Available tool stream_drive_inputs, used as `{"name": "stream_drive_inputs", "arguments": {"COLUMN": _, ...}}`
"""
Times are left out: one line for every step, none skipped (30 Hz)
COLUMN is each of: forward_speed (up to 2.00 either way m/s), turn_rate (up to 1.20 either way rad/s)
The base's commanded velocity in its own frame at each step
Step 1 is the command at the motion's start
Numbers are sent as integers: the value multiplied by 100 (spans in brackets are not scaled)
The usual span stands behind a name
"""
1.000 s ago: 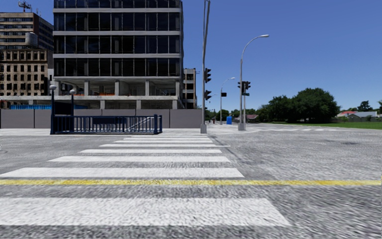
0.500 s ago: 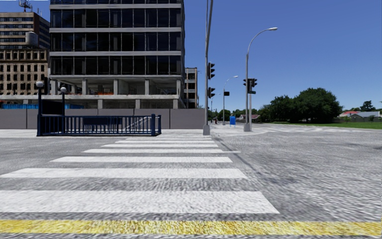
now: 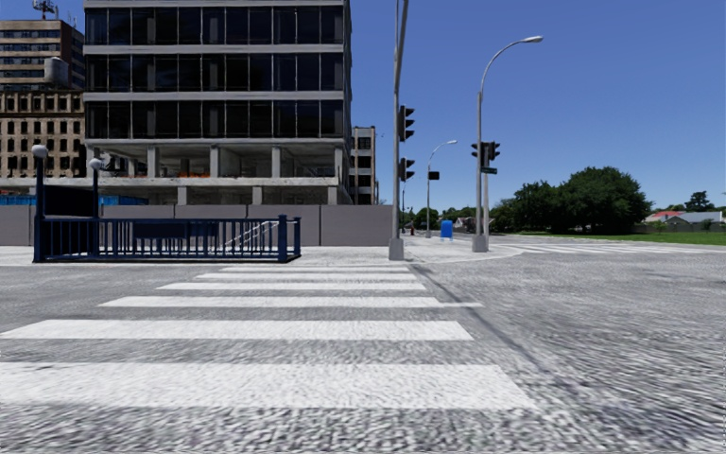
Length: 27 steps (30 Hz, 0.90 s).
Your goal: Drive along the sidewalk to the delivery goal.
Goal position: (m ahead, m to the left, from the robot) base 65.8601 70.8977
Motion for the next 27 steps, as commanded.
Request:
{"name": "stream_drive_inputs", "arguments": {"forward_speed": 200, "turn_rate": 0}}
{"name": "stream_drive_inputs", "arguments": {"forward_speed": 200, "turn_rate": 0}}
{"name": "stream_drive_inputs", "arguments": {"forward_speed": 200, "turn_rate": 0}}
{"name": "stream_drive_inputs", "arguments": {"forward_speed": 200, "turn_rate": 0}}
{"name": "stream_drive_inputs", "arguments": {"forward_speed": 200, "turn_rate": 0}}
{"name": "stream_drive_inputs", "arguments": {"forward_speed": 200, "turn_rate": 0}}
{"name": "stream_drive_inputs", "arguments": {"forward_speed": 200, "turn_rate": 7}}
{"name": "stream_drive_inputs", "arguments": {"forward_speed": 200, "turn_rate": 7}}
{"name": "stream_drive_inputs", "arguments": {"forward_speed": 200, "turn_rate": 9}}
{"name": "stream_drive_inputs", "arguments": {"forward_speed": 200, "turn_rate": 9}}
{"name": "stream_drive_inputs", "arguments": {"forward_speed": 200, "turn_rate": 9}}
{"name": "stream_drive_inputs", "arguments": {"forward_speed": 200, "turn_rate": 9}}
{"name": "stream_drive_inputs", "arguments": {"forward_speed": 200, "turn_rate": 9}}
{"name": "stream_drive_inputs", "arguments": {"forward_speed": 200, "turn_rate": 0}}
{"name": "stream_drive_inputs", "arguments": {"forward_speed": 200, "turn_rate": 0}}
{"name": "stream_drive_inputs", "arguments": {"forward_speed": 200, "turn_rate": 0}}
{"name": "stream_drive_inputs", "arguments": {"forward_speed": 200, "turn_rate": 0}}
{"name": "stream_drive_inputs", "arguments": {"forward_speed": 200, "turn_rate": 0}}
{"name": "stream_drive_inputs", "arguments": {"forward_speed": 200, "turn_rate": 0}}
{"name": "stream_drive_inputs", "arguments": {"forward_speed": 200, "turn_rate": 0}}
{"name": "stream_drive_inputs", "arguments": {"forward_speed": 200, "turn_rate": 0}}
{"name": "stream_drive_inputs", "arguments": {"forward_speed": 200, "turn_rate": 0}}
{"name": "stream_drive_inputs", "arguments": {"forward_speed": 200, "turn_rate": 0}}
{"name": "stream_drive_inputs", "arguments": {"forward_speed": 200, "turn_rate": 0}}
{"name": "stream_drive_inputs", "arguments": {"forward_speed": 200, "turn_rate": 5}}
{"name": "stream_drive_inputs", "arguments": {"forward_speed": 200, "turn_rate": 14}}
{"name": "stream_drive_inputs", "arguments": {"forward_speed": 200, "turn_rate": 16}}
